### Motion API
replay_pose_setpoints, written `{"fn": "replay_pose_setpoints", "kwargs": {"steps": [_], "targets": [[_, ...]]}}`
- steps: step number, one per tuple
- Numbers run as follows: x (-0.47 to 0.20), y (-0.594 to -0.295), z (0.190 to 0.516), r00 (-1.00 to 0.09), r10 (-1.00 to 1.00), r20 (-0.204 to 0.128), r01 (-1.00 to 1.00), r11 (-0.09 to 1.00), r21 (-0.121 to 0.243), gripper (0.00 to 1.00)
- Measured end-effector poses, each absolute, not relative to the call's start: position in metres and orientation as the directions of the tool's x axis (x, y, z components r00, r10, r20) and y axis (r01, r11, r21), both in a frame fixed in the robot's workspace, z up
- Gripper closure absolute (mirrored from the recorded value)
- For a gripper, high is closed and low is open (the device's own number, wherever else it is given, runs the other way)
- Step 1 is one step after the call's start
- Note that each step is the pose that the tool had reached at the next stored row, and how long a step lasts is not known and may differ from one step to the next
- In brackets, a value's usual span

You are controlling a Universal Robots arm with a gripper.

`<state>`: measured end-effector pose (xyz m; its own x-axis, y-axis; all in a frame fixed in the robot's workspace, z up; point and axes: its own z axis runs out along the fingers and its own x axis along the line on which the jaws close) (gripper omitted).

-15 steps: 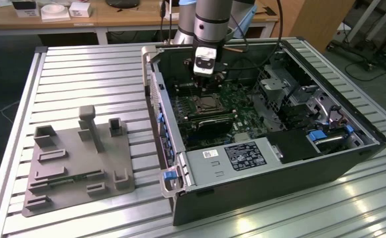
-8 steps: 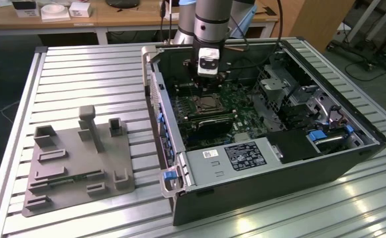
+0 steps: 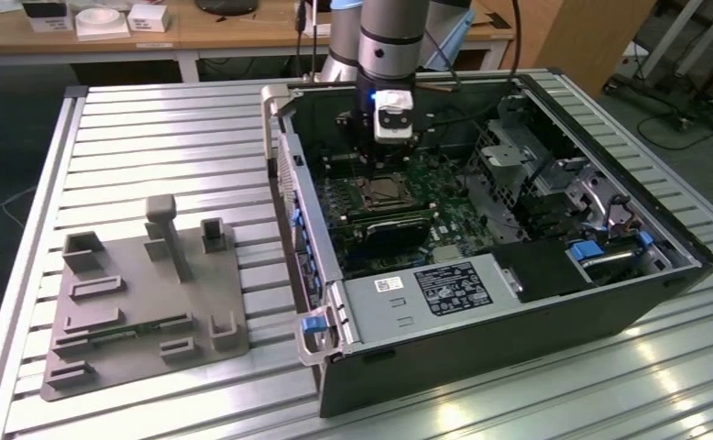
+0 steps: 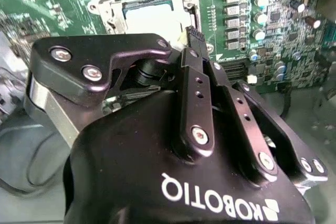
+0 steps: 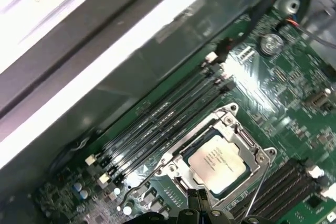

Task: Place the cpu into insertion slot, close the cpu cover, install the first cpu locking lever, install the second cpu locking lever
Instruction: 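Install the first cpu locking lever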

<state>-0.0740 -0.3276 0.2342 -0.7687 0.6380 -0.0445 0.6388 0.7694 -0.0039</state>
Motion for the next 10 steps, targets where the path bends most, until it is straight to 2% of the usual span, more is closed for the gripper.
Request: {"fn": "replay_pose_setpoints", "kwargs": {"steps": [10], "targets": [[-0.0740,-0.3276,0.2336,-0.871,0.489,-0.045,0.490,0.872,-0.004,0.90]]}}
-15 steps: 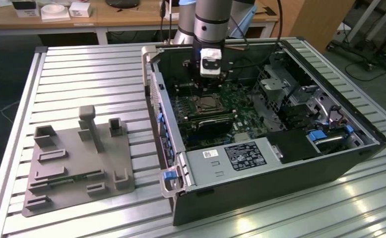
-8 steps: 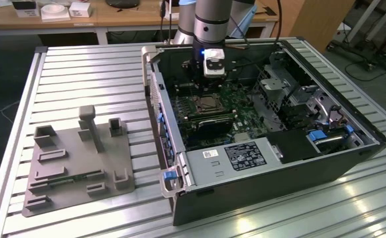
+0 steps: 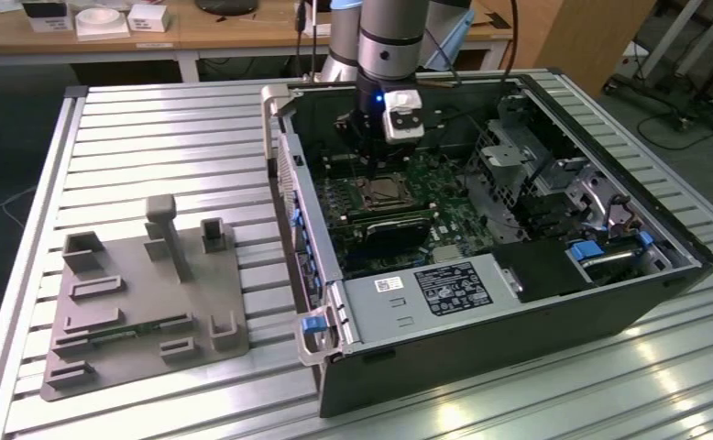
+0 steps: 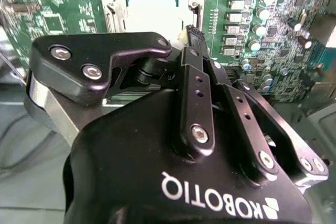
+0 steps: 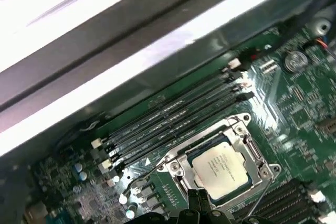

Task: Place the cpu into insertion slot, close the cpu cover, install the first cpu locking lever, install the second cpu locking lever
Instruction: 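Install the first cpu locking lever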

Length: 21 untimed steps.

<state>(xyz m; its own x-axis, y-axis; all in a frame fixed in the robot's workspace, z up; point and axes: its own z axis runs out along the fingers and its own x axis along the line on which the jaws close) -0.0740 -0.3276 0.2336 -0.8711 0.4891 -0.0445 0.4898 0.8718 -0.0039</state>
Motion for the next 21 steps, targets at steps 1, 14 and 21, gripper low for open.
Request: {"fn": "replay_pose_setpoints", "kwargs": {"steps": [1,14,21], "targets": [[-0.074,-0.328,0.234,-0.880,0.472,-0.044,0.473,0.881,-0.004,0.90],[-0.087,-0.328,0.234,-0.924,0.379,-0.044,0.380,0.925,-0.004,0.90],[-0.087,-0.328,0.238,-0.943,0.331,-0.044,0.331,0.944,-0.004,0.90]]}}
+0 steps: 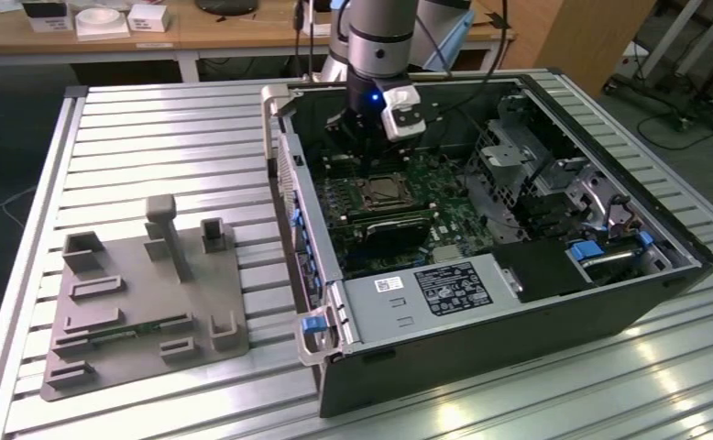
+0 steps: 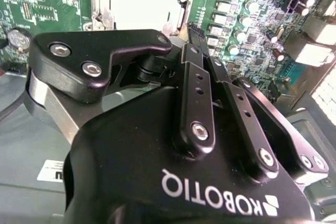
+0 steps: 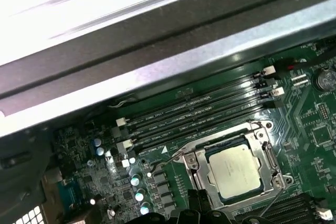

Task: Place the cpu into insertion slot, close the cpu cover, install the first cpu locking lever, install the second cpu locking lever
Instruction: 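Install the first cpu locking lever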

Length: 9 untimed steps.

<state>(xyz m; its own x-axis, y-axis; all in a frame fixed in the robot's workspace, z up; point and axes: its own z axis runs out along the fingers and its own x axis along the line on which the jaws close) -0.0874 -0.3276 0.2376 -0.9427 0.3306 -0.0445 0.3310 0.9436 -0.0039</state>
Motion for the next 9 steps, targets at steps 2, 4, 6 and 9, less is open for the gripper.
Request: {"fn": "replay_pose_setpoints", "kwargs": {"steps": [2,4,6,9], "targets": [[-0.0874,-0.3276,0.2385,-0.947,0.317,-0.045,0.317,0.948,-0.004,0.90],[-0.0875,-0.3276,0.2398,-0.951,0.305,-0.044,0.305,0.952,-0.004,0.90],[-0.0875,-0.3276,0.2407,-0.956,0.291,-0.045,0.291,0.957,-0.004,0.90],[-0.0875,-0.3275,0.2416,-0.962,0.270,-0.045,0.270,0.963,-0.004,0.90]]}}
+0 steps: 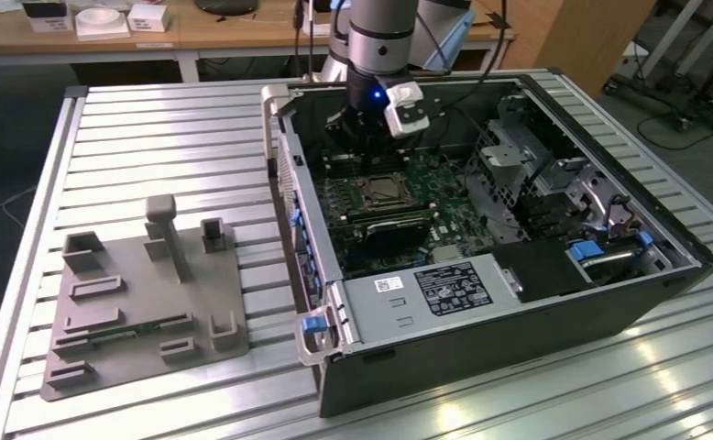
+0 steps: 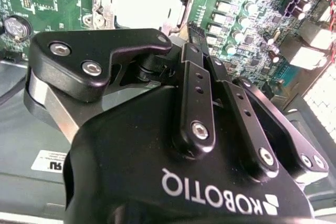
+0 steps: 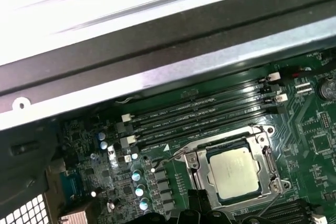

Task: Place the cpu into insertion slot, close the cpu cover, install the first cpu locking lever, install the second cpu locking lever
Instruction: 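Install the first cpu locking lever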

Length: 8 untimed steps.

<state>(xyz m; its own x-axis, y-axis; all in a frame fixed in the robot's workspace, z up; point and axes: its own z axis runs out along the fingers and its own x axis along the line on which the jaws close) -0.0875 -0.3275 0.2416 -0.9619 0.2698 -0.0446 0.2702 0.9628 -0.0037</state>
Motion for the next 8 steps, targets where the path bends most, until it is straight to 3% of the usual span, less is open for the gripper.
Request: {"fn": "replay_pose_setpoints", "kwargs": {"steps": [8], "targets": [[-0.0970,-0.3275,0.2419,-0.968,0.246,-0.044,0.246,0.969,-0.004,0.90]]}}
